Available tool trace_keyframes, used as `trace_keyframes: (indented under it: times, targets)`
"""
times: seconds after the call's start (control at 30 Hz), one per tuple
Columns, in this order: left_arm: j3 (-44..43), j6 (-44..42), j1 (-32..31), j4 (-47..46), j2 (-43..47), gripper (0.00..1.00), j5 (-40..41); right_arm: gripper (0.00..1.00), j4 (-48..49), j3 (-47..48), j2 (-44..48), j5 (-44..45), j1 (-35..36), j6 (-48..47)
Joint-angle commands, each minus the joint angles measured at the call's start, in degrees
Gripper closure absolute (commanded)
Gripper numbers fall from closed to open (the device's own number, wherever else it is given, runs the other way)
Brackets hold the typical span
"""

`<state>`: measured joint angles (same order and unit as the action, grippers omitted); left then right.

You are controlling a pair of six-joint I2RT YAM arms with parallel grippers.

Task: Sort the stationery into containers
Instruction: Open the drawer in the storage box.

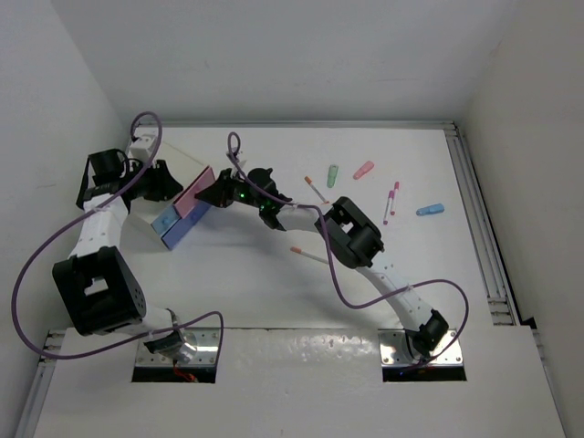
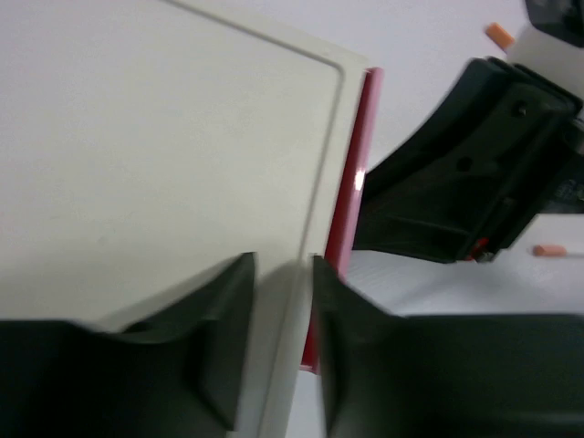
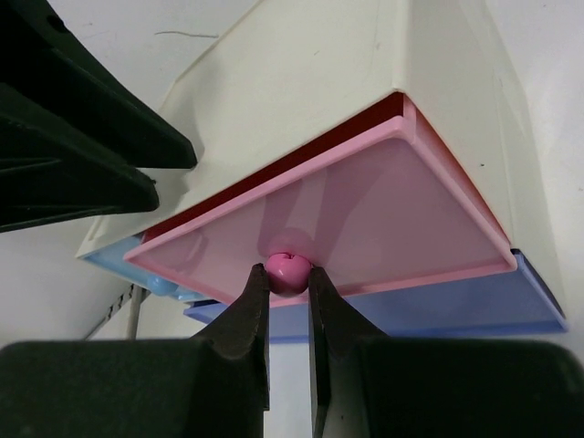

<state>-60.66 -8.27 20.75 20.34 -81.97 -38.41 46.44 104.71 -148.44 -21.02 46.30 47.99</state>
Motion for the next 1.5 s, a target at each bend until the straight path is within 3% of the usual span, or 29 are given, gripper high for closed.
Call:
trace_keyframes:
  times: [0.0, 0.07, 0.23, 0.73, 1.2, 1.47]
  targets:
    - [0.65, -8.13, 1.04, 13.48, -2.58, 0.56, -0.5, 1.0, -0.2, 0.32, 2.28, -1.49, -0.86, -1.05]
    - [-1.12, -14.31, 0.78, 17.1, -1.35, 0.45, -1.23, 1.0, -0.38, 1.37, 1.67, -1.31, -0.86, -1.14]
    - [-4.64, -16.69, 1.48, 18.6, 0.15, 0.39, 3.43, 1.0, 0.06, 0.86, 1.93, -2.01, -0.86, -0.79]
    - [-7.54, -11.76, 1.22, 14.91, -2.57, 0.4, 4.83, 1.0, 2.43, -7.85, 8.43, -5.88, -0.86, 0.35]
    - [-10.44, -13.96, -9.58, 11.04, -1.96, 0.39, 17.13, 1.0, 3.05, -10.75, 9.93, -7.2, -0.95, 0.97]
    - [-12.02, -12.83, -12.05, 9.81, -4.5, 0.39, 22.32, 1.0, 3.49, -12.07, 10.8, -7.81, -0.86, 1.23]
